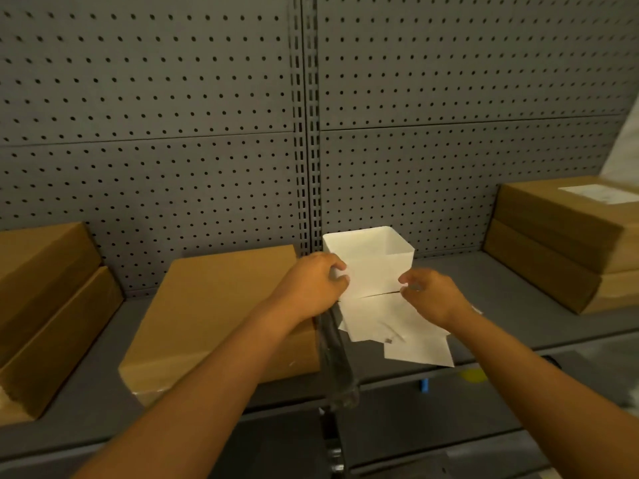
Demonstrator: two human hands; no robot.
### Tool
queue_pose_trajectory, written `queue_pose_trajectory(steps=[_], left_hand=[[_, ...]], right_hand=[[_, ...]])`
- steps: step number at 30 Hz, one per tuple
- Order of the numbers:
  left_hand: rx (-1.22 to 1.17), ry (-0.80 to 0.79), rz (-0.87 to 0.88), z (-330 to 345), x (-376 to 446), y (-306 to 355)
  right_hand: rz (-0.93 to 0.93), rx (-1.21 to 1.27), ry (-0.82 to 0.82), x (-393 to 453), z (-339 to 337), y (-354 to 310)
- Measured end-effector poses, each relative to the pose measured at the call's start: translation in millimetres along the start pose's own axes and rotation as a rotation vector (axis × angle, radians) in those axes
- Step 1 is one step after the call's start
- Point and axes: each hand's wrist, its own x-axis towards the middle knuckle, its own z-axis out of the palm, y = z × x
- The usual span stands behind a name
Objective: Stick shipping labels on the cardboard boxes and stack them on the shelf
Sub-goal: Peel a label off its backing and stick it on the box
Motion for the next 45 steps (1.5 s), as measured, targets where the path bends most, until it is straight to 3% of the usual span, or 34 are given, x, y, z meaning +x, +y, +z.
queue_pose_trajectory(steps=[8,12,17,24,31,35,38,41,45], left_hand=[[-0.084,-0.177,-0.008,68,12,48],[-0.141,-0.257,-0.111,90,14,52],[-0.243,-0.319,-0.184,93,23,56],[-0.704,-0.236,-0.395,76,35,66],[-0.917,-0.117,-0.583,66,31,65],[-0.943,-0.045,-0.583,58,28,55],[-0.961,-0.033,-0.613,53,26,46],[-0.977,-0.054,-0.626,50,22,43],[-1.043,-0.077,-0.634,49,19,41]], right_hand=[[0.151,-0.209,-0.051,15,-16,76],[0.19,-0.077,-0.049,17,-16,87],[0.081,0.142,0.078,17,-26,72],[-0.114,0.361,0.092,7,-33,26],[-0.286,0.413,-0.059,-7,-20,-3],[-0.189,0.632,-0.068,-4,-17,-1],[-0.107,0.505,0.038,1,-16,1],[-0.075,0.447,-0.03,5,-12,1],[-0.083,0.563,-0.094,5,-3,-2]])
